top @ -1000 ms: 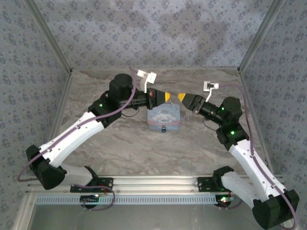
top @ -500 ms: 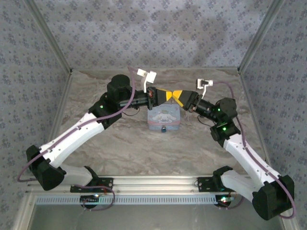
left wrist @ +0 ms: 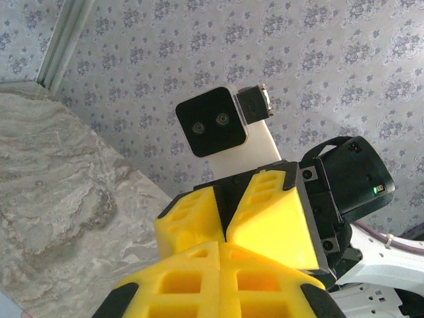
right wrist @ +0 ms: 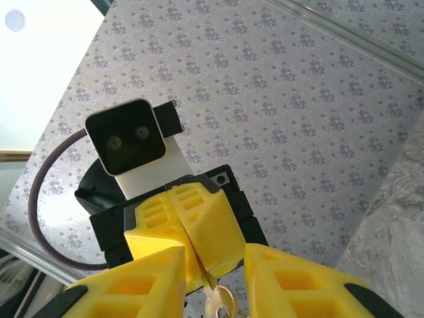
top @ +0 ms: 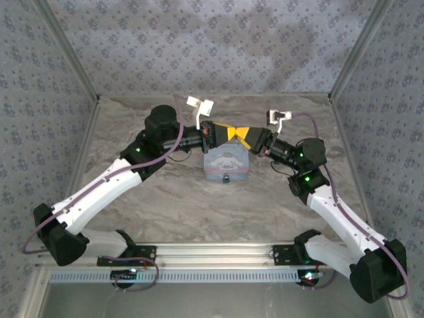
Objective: Unlock a padlock with a key
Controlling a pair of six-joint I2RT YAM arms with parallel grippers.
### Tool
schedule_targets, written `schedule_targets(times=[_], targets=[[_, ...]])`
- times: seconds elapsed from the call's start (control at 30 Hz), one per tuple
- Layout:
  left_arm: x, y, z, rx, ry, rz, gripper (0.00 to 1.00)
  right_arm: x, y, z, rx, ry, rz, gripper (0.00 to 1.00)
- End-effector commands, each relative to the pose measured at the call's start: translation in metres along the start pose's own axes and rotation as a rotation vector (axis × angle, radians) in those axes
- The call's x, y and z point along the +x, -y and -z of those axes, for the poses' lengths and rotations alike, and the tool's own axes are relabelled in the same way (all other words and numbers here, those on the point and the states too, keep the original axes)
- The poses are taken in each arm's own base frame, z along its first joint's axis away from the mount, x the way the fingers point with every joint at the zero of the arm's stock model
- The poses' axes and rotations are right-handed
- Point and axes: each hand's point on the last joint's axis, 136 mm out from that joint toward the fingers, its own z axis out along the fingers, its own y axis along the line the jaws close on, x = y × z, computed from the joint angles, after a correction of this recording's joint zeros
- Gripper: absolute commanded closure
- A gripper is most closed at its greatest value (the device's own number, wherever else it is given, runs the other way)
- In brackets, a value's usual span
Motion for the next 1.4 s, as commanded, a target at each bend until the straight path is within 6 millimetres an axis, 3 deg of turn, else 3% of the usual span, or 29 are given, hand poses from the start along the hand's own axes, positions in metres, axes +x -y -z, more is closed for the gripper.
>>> schedule_targets(times=[0.0, 0.13, 0.4, 0.6, 1.03, 1.23, 1.37], targets=[[-0.018, 0.018, 0.011, 0.04, 0.069, -0.056, 1.0, 0.005, -0.005, 0.0, -0.029, -0.015, 0.001, 0.7], [-0.02, 0.017, 0.013, 0.03, 0.086, -0.055, 1.0, 0.007, -0.004, 0.0, -0.033, -0.021, -0.011, 0.59], [-0.025, 0.019, 0.017, 0.033, 0.114, -0.053, 1.0, 0.008, -0.003, 0.002, -0.04, -0.011, -0.015, 0.67], [-0.021, 0.016, 0.013, 0.035, 0.102, -0.036, 1.0, 0.007, -0.006, 0.0, -0.049, -0.007, -0.005, 0.64], [-0.018, 0.01, 0.012, 0.017, 0.099, -0.026, 1.0, 0.014, -0.018, -0.005, -0.07, -0.038, 0.038, 0.79], [-0.016, 0.009, 0.011, 0.015, 0.095, -0.02, 1.0, 0.018, -0.023, -0.006, -0.07, -0.051, 0.075, 1.0], [-0.016, 0.008, 0.012, 0.009, 0.098, -0.02, 1.0, 0.018, -0.019, -0.002, -0.042, -0.041, 0.1, 1.0]])
